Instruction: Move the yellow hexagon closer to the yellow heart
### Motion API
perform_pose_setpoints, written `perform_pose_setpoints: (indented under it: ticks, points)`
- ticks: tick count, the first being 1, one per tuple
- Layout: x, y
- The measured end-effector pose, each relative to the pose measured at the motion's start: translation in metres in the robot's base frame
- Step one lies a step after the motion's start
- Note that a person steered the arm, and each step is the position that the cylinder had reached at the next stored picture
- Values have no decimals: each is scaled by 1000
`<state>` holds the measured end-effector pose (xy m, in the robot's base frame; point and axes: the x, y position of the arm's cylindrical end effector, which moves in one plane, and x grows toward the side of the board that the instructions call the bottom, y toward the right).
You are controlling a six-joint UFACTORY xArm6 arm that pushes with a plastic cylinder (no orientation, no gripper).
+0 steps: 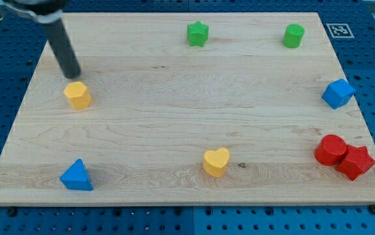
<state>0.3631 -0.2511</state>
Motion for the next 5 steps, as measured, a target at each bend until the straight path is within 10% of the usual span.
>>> perform_pose_setpoints:
  ticks: [2, 5]
  points:
    - [41, -24]
    - [112, 209]
